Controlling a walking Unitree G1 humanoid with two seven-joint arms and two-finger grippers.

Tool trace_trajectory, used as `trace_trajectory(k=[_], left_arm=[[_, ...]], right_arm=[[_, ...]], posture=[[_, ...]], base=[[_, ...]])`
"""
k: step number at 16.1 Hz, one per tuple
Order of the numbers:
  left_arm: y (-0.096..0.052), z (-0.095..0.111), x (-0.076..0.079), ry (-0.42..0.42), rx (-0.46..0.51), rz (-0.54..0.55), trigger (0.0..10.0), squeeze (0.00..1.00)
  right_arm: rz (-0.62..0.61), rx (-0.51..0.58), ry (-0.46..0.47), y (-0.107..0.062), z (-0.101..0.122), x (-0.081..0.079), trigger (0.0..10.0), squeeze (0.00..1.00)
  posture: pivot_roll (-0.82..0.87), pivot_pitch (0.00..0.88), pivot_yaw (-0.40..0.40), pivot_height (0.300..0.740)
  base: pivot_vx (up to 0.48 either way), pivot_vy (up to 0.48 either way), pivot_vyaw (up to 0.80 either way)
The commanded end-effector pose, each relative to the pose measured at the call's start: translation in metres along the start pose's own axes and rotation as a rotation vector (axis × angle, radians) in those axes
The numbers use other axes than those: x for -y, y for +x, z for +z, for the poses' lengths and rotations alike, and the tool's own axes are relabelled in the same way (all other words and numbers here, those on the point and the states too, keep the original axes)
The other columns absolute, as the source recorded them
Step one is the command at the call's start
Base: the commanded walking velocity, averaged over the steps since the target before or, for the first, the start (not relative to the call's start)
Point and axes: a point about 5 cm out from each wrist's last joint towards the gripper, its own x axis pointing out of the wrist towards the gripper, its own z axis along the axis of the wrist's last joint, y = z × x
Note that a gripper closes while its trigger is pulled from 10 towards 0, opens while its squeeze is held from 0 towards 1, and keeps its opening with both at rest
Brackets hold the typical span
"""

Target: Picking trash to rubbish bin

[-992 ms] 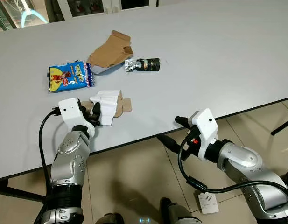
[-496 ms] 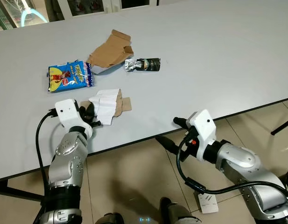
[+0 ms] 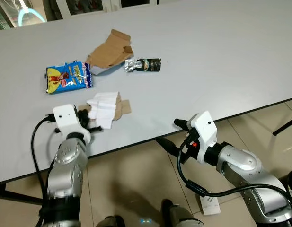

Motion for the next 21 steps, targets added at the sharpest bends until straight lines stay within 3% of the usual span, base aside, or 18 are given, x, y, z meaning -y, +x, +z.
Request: trace_trajectory(k=[1,3,8,11,12,13,21], left_arm=[[-0.005,0.002,-0.004,0.056,0.028,0.036,0.0,0.0],[-0.01,0.015,0.004,0.112,0.132,0.013,0.0,0.0],[-0.021,0.037,0.012,0.179,0.256,0.011,0.0,0.0],[-0.023,0.039,0.01,0.204,0.253,0.036,0.0,0.0],[-0.02,0.029,0.007,0.197,0.195,0.054,3.6,1.0],[-0.017,0.024,0.009,0.174,0.168,0.037,10.0,1.0],[-0.003,0.032,0.034,0.092,0.184,-0.065,10.0,1.0]], right_arm=[[-0.004,-0.001,-0.008,0.0,-0.002,-0.001,10.0,0.0],[-0.007,0.002,-0.007,0.002,-0.002,-0.001,10.0,0.0],[0.002,0.013,-0.017,0.007,0.0,-0.002,10.0,0.0],[0.002,0.018,-0.017,0.009,-0.001,-0.003,10.0,0.0],[0.009,0.022,-0.023,0.011,0.0,-0.005,10.0,0.0],[0.011,0.027,-0.026,0.012,0.0,-0.005,10.0,0.0],[-0.008,0.033,-0.029,0.01,0.001,-0.004,10.0,0.0]], posture=[[-0.21,0.206,0.028,0.74],[-0.2,0.205,0.026,0.74],[-0.19,0.196,0.026,0.74],[-0.18,0.192,0.027,0.74],[-0.18,0.191,0.028,0.74],[-0.18,0.191,0.029,0.74],[-0.19,0.197,0.036,0.74]], base=[[0.0,0.0,0.0],[0.0,0.0,0.0],[0.0,0.0,0.0],[0.0,0.0,0.0],[0.0,0.0,0.0],[0.0,0.0,0.0],[0.0,0.0,0.0]])
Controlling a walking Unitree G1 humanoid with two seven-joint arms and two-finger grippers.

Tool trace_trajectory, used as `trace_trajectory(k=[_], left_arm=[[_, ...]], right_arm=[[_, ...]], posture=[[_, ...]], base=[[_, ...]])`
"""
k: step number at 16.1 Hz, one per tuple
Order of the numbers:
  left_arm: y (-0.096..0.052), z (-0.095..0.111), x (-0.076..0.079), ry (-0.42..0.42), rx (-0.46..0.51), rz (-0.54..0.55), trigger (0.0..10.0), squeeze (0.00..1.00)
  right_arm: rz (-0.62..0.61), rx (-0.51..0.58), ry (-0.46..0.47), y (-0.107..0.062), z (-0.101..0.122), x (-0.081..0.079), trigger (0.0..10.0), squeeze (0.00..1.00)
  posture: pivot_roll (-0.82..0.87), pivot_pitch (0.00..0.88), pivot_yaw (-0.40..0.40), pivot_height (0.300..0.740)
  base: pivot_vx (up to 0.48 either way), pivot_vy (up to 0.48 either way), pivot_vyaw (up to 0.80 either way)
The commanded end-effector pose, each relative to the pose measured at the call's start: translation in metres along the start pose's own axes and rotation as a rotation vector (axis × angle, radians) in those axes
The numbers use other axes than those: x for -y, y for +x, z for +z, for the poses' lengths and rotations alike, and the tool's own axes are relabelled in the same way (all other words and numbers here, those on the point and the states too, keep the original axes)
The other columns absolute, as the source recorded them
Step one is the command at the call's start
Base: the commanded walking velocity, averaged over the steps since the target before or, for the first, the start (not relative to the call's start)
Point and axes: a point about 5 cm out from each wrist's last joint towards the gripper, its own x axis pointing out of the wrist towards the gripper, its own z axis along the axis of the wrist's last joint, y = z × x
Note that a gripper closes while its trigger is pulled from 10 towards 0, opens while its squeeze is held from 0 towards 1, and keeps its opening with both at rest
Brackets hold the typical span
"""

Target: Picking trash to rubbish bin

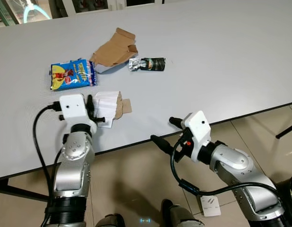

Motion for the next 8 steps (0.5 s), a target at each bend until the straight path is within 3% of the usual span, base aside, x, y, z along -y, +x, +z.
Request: trace_trajectory(k=[1,8], left_arm=[[0.0021,0.0015,0.0036,-0.011,0.008,-0.021,10.0,1.0],[0.0064,-0.0074,0.002,0.004,-0.028,-0.024,10.0,1.0]], right_arm=[[-0.014,0.011,-0.015,-0.0014,0.0023,0.0002,10.0,0.0],[-0.017,0.014,-0.019,-0.0013,0.003,-0.0005,10.0,0.0]], posture=[[-0.2,0.198,0.038,0.74],[-0.2,0.199,0.041,0.74]], base=[[0.0,0.0,0.0],[0.0,0.0,0.0]])
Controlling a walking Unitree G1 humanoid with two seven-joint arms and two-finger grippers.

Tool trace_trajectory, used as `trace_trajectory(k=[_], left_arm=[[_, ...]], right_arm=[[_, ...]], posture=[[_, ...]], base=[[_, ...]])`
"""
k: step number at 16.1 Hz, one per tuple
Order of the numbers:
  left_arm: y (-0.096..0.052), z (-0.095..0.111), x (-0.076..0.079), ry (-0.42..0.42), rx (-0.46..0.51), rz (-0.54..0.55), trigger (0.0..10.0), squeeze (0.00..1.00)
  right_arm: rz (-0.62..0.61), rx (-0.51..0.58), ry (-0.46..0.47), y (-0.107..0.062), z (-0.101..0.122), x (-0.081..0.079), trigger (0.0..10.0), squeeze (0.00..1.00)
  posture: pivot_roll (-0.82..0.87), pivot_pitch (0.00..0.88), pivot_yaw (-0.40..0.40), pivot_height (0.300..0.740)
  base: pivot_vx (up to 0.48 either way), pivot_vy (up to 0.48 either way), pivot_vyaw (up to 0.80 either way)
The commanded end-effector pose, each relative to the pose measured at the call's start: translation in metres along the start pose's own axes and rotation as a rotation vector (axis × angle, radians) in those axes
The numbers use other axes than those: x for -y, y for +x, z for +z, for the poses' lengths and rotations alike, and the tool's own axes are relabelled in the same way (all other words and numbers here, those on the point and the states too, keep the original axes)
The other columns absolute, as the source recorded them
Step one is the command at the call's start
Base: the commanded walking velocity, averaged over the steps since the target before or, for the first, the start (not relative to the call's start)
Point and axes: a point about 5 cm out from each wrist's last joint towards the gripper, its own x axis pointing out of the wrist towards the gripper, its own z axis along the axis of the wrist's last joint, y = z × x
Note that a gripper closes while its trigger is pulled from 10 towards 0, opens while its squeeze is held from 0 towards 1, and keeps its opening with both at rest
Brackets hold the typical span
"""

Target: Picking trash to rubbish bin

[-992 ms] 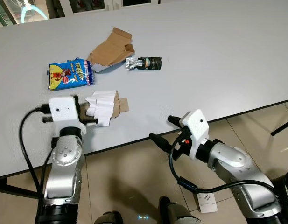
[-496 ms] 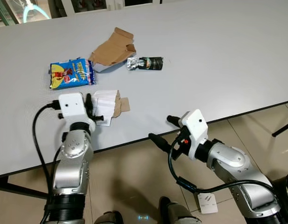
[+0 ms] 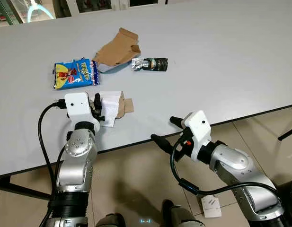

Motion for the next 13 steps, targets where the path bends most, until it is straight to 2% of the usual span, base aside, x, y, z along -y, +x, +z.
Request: trace_trajectory(k=[1,7,13], left_arm=[[0.0,-0.007,-0.001,0.005,-0.03,-0.006,10.0,1.0],[0.001,-0.019,0.003,0.005,-0.062,-0.017,10.0,1.0],[0.009,-0.014,0.009,0.005,-0.036,-0.026,10.0,1.0]], right_arm=[[-0.004,0.012,-0.019,-0.002,0.003,-0.001,10.0,0.0],[-0.006,0.011,-0.031,-0.003,0.004,-0.002,10.0,0.0],[-0.009,0.009,-0.04,-0.005,0.005,-0.002,10.0,0.0]], posture=[[-0.2,0.199,0.041,0.74],[-0.22,0.207,0.045,0.74],[-0.23,0.211,0.046,0.74]], base=[[0.0,0.0,0.0],[0.0,0.0,0.0],[0.0,0.0,0.0]])
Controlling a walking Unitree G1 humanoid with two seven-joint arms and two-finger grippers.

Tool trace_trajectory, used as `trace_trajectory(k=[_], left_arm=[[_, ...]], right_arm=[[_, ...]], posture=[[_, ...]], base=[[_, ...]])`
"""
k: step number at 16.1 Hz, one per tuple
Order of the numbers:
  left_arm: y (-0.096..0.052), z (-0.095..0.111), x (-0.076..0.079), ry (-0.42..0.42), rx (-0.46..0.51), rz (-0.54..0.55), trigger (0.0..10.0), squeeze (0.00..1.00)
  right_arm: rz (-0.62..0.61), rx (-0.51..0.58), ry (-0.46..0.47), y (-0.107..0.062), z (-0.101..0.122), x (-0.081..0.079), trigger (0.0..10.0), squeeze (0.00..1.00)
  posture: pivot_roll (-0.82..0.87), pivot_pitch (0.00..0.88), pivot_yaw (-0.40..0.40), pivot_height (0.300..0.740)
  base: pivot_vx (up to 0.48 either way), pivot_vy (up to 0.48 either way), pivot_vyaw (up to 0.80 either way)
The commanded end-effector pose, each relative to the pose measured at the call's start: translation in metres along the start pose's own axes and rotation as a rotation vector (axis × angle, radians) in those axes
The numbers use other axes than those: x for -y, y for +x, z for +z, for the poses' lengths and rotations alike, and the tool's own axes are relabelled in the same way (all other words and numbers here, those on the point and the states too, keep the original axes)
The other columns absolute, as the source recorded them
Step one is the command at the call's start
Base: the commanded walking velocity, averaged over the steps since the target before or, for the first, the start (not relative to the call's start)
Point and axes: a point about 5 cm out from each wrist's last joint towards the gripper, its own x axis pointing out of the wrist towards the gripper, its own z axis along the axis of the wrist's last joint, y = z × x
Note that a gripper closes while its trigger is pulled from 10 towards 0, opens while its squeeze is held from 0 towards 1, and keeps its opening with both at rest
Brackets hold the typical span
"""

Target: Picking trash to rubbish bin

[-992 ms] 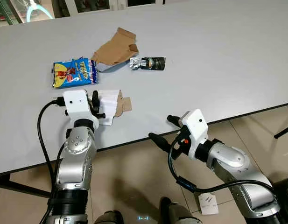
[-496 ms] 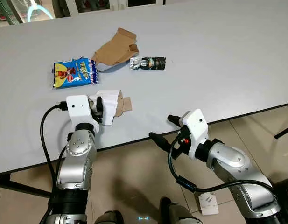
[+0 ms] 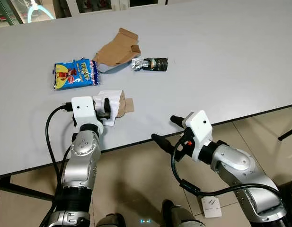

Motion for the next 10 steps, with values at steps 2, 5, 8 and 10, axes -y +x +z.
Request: trace_trajectory(k=[2,5,8,10], left_arm=[[0.002,0.005,0.002,0.005,0.023,-0.009,10.0,1.0],[0.004,0.003,0.003,0.0,0.014,-0.017,10.0,1.0],[0.008,-0.005,0.008,0.021,-0.023,-0.02,10.0,1.0],[0.011,-0.008,0.01,0.044,-0.037,-0.02,10.0,1.0]], right_arm=[[-0.008,0.0,-0.019,-0.002,0.001,-0.002,10.0,0.0],[-0.005,0.003,-0.019,-0.001,0.001,-0.002,10.0,0.0],[-0.006,0.004,-0.018,-0.001,0.001,-0.003,10.0,0.0],[-0.006,0.005,-0.017,-0.002,0.002,-0.004,10.0,0.0]], posture=[[-0.22,0.211,0.048,0.74],[-0.22,0.21,0.048,0.74],[-0.22,0.21,0.049,0.74],[-0.23,0.214,0.052,0.74]], base=[[0.0,0.0,0.0],[0.0,0.0,0.0],[0.0,0.0,0.0],[0.0,0.0,0.0]])
